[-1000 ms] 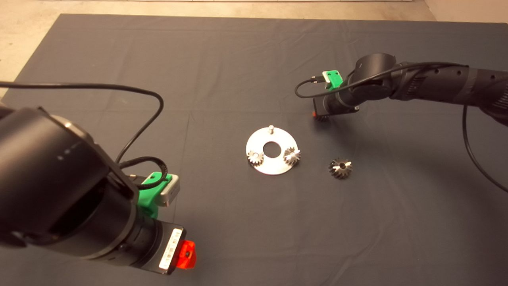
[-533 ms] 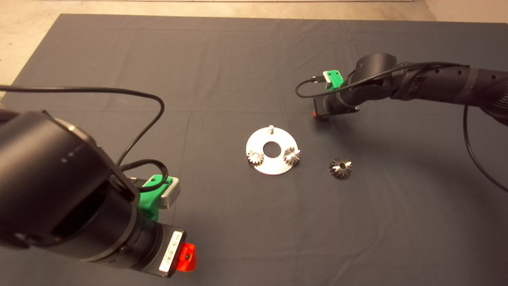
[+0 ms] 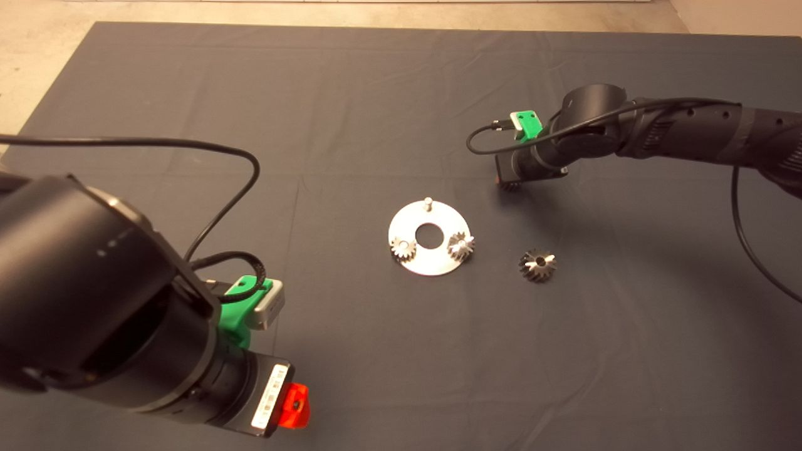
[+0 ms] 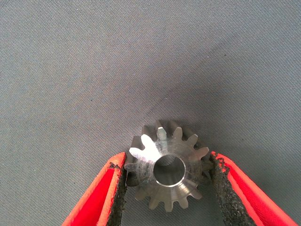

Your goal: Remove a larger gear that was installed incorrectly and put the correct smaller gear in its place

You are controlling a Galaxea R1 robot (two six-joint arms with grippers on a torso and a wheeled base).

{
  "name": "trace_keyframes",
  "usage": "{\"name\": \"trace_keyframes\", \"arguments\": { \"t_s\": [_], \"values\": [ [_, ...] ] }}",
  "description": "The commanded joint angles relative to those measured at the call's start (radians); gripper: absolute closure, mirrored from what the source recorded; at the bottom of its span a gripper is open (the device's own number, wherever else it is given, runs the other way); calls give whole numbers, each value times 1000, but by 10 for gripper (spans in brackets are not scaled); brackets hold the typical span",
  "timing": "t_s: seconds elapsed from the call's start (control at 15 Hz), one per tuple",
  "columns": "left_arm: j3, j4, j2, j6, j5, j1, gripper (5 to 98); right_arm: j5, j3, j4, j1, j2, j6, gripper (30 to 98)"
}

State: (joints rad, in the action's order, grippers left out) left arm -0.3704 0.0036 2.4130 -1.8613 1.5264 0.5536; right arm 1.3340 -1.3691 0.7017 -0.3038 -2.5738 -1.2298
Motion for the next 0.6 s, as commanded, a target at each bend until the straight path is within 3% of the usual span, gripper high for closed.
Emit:
{"name": "trace_keyframes", "arguments": {
  "t_s": [0.0, 0.13, 0.53],
  "values": [
    [15, -20, 1, -6, 132, 2, 54, -9, -14, 33, 2, 8, -7, 821],
    [15, -20, 1, -6, 132, 2, 54, -21, -17, 33, 3, 10, -7, 834],
    [15, -20, 1, -6, 132, 2, 54, -22, -17, 35, 2, 10, -2, 855]
  ]
}}
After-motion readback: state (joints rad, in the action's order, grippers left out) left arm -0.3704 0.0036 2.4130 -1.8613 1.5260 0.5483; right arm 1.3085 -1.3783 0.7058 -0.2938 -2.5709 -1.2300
